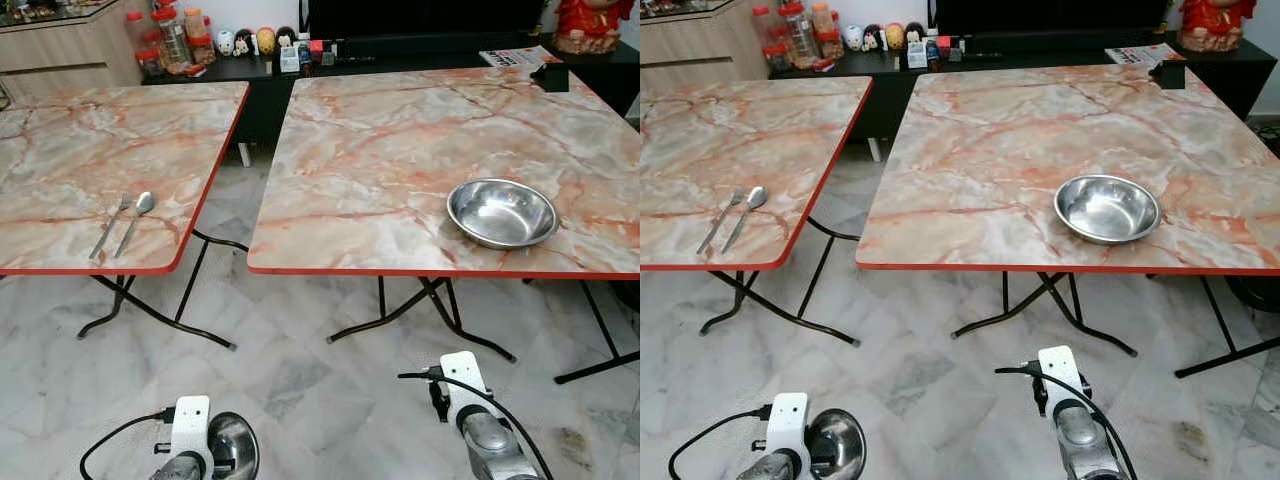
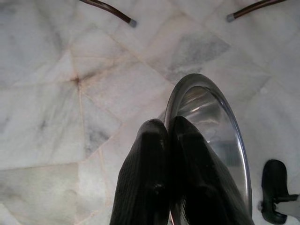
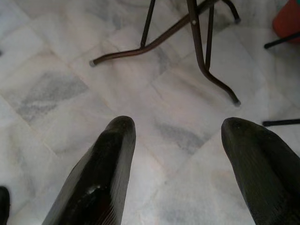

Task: Setting the table

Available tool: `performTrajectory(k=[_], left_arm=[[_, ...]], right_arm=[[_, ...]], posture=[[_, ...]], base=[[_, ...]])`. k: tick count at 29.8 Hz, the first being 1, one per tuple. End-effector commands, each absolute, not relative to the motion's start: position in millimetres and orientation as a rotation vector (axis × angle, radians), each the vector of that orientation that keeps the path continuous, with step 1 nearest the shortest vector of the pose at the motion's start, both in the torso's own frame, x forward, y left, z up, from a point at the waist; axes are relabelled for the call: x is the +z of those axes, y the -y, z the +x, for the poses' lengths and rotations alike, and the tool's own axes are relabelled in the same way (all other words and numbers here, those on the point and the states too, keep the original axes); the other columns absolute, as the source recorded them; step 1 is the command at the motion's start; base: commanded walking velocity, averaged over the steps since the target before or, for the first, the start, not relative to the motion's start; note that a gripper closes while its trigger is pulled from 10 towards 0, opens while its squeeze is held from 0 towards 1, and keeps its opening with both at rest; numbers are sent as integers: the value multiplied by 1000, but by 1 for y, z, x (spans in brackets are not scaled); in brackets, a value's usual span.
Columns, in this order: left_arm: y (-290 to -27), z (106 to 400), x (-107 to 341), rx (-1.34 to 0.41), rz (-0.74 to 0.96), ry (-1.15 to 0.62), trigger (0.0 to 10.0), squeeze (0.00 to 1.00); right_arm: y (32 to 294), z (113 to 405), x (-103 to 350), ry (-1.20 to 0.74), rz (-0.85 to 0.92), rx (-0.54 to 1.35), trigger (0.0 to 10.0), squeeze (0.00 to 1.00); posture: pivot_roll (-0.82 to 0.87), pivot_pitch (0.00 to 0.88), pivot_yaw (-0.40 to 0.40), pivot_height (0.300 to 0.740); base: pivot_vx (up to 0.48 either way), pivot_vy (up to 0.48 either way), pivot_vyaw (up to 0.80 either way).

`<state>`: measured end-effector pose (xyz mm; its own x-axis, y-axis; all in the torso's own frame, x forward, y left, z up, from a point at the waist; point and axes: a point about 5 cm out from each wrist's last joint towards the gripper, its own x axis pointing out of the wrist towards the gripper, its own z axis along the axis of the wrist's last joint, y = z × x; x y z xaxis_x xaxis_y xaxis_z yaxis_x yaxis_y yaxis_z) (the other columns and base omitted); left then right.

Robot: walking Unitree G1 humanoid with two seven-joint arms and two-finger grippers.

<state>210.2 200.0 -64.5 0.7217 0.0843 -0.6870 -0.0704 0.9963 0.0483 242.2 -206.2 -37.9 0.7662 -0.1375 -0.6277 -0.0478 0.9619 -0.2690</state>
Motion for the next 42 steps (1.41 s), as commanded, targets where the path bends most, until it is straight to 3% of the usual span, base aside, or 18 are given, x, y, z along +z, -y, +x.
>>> performTrajectory(k=[1, 9, 19, 25, 42], left_arm=[[-209, 211, -62, 106, 28, -757, 10000, 0], [-210, 230, -52, 108, 31, -738, 10000, 0], [-208, 232, -51, 106, 28, -733, 10000, 0], [-208, 229, -53, 105, 27, -734, 10000, 0], [-208, 226, -55, 108, 23, -734, 10000, 0]], right_arm=[[202, 243, -36, -695, -267, -42, 10000, 0], [203, 241, -34, -719, -260, -48, 10000, 0], [204, 240, -33, -735, -259, -52, 10000, 0], [209, 231, -46, -911, -282, -79, 10000, 0], [211, 220, -57, -1099, -236, -70, 10000, 0]], posture=[[-97, 50, 73, 740], [-97, 47, 68, 740], [-99, 44, 67, 740], [-97, 41, 64, 740], [-95, 35, 51, 740]], base=[[0, 0, 0], [0, 0, 0], [0, 0, 0], [0, 0, 0], [0, 0, 0]])
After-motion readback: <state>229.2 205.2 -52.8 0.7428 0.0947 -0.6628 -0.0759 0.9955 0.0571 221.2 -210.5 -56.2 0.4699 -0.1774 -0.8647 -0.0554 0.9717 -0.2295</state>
